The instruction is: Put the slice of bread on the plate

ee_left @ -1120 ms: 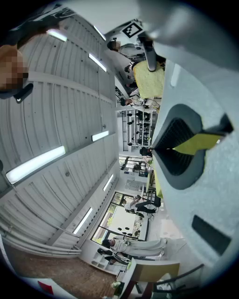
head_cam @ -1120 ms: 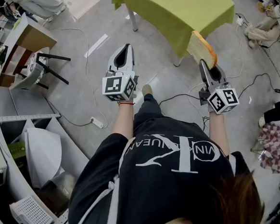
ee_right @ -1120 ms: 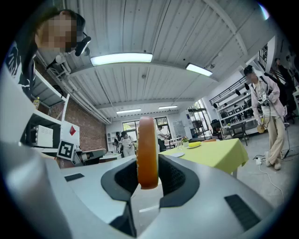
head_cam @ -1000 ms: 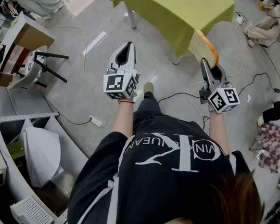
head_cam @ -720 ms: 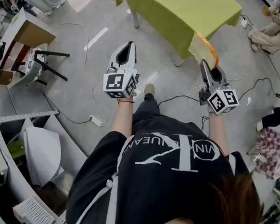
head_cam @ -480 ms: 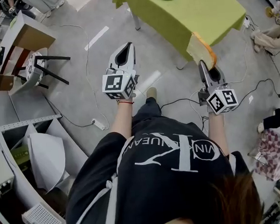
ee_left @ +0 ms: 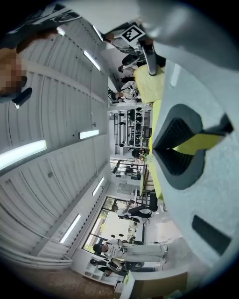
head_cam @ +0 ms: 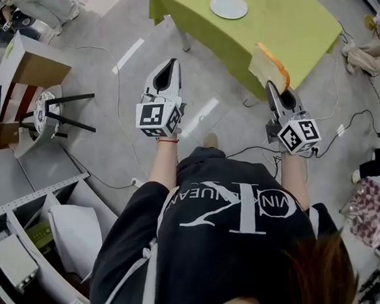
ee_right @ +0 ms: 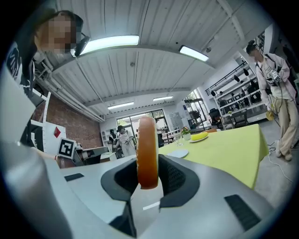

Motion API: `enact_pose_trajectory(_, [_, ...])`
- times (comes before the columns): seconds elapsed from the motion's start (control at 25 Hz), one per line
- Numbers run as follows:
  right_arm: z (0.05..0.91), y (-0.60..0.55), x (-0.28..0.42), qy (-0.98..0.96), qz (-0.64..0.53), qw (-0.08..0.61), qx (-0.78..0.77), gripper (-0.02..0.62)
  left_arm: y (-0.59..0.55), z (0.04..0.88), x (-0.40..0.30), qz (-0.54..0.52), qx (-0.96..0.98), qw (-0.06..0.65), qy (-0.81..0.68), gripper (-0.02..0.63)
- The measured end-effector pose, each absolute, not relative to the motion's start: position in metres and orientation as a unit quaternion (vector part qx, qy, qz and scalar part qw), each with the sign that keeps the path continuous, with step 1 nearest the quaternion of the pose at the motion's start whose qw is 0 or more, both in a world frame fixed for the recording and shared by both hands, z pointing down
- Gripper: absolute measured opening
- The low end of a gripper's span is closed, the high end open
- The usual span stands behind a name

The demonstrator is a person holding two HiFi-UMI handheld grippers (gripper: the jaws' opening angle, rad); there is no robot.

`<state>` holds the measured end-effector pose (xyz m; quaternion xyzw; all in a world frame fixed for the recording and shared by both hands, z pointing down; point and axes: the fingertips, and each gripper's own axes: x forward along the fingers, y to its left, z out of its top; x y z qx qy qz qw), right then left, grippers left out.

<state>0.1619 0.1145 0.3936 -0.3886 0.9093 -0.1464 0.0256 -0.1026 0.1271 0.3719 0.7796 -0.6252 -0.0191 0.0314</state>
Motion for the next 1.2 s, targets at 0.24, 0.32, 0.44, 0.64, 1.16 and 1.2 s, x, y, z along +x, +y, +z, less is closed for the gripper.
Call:
enact_pose_trajectory(0.24, [0.394,0.078,0.133,0.906,-0.154,0.033,-0.392,0.100,0.089,0.370,-0.132,-0.023,0.781,0.029,-0.623,0.011])
enact_pose_trajectory(0.32, [0.397,0.072,0.129,0.906,-0.158,0.030,-0.393,0.100,0.084,0.375,-0.135,-0.022,0.783,0.032,-0.621,0.011])
enact_pose_trajectory(0.44, [0.400,0.065,0.127,0.904,-0.165,0.028,-0.393,0.100,0.081,0.380,-0.141,-0.023,0.781,0.039,-0.623,0.011])
enact_pose_trajectory(0.64, [0.400,0.056,0.124,0.904,-0.170,0.026,-0.391,0.100,0.076,0.388,-0.147,-0.022,0.781,0.052,-0.623,0.011])
enact_pose_trajectory(1.16, [0.413,-0.013,0.104,0.903,-0.198,0.026,-0.380,0.100,0.007,0.415,-0.146,-0.010,0.788,0.084,-0.610,0.011])
enact_pose_trajectory(1.2, [0.412,-0.022,0.103,0.903,-0.200,0.026,-0.379,0.100,-0.003,0.415,-0.145,-0.009,0.790,0.084,-0.608,0.011])
